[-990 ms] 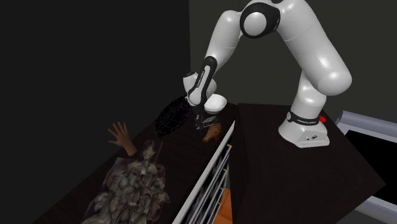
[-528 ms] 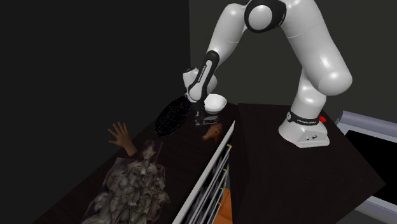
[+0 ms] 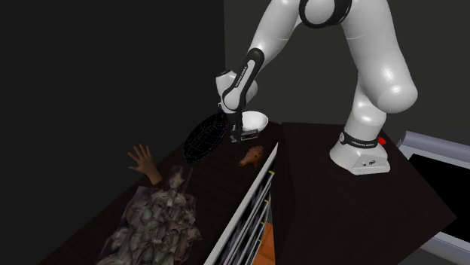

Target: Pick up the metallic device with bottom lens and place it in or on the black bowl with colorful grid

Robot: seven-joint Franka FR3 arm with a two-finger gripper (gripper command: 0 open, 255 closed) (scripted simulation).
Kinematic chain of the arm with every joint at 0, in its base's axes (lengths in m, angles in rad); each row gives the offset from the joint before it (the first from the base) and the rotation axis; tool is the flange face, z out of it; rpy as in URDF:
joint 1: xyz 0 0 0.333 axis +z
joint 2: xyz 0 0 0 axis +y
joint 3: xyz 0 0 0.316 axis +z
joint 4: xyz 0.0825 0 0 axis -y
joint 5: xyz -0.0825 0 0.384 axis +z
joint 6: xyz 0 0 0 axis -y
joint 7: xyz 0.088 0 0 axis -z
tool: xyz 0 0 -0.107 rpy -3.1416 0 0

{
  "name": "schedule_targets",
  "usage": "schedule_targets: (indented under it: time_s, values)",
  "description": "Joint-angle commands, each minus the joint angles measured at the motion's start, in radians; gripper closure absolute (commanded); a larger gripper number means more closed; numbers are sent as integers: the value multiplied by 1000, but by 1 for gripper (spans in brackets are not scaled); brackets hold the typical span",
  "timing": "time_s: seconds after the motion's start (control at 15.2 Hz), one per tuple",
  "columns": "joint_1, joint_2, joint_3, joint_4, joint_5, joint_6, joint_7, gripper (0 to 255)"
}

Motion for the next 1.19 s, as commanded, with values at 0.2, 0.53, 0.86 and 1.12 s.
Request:
schedule_targets:
  time_s: [0.2,0.53,0.86,1.12]
  values:
    - [10,-66,-14,-19,-16,-47,9,255]
    - [19,-129,-27,-31,-33,-97,20,255]
    - [27,-190,-38,-39,-50,-149,31,255]
    - [33,-236,-46,-40,-65,-192,39,255]
